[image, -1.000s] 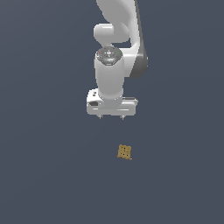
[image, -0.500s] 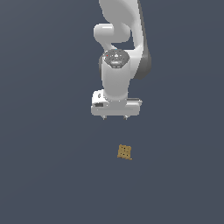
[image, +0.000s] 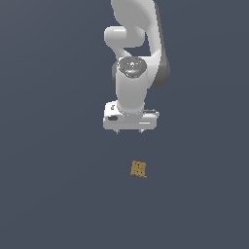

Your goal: Pick up the object and move it to a goal position.

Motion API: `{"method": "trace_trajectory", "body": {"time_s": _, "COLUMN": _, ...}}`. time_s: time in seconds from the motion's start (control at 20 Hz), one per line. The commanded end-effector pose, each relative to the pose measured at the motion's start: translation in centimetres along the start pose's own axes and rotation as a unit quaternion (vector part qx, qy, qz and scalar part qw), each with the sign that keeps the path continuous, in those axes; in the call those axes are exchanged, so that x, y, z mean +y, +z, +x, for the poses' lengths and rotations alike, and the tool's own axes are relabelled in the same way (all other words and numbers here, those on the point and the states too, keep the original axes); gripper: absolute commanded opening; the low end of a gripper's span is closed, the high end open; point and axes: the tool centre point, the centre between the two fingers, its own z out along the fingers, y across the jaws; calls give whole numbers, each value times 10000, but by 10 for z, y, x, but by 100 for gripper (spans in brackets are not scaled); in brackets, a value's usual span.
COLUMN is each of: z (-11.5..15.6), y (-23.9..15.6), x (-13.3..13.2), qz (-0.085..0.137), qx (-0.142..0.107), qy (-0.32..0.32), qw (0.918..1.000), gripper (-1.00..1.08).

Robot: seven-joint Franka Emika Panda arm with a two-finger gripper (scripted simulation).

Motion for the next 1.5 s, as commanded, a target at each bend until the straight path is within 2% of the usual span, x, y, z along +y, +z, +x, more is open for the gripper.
{"method": "trace_trajectory", "body": {"time_s": 0.0, "z": 2, "y": 2, "x": -1, "qz": -8, "qx": -1, "qy": -123, "qw": 9999, "gripper": 100}}
{"method": "trace_trajectory", "body": {"time_s": 0.4, "z": 16, "y": 12, "x": -6, "qz": -49, "qx": 0, "qy": -860, "qw": 9963, "gripper": 100}}
{"method": "trace_trajectory", "body": {"time_s": 0.7, "z": 31, "y": 24, "x": -13, "qz": -85, "qx": 0, "qy": -1712, "qw": 9852, "gripper": 100}}
{"method": "trace_trajectory", "body": {"time_s": 1.05, "z": 49, "y": 40, "x": -21, "qz": -113, "qx": 2, "qy": -2756, "qw": 9612, "gripper": 100}}
{"method": "trace_trajectory", "body": {"time_s": 1.45, "z": 68, "y": 59, "x": -30, "qz": -126, "qx": 14, "qy": -3891, "qw": 9211, "gripper": 100}}
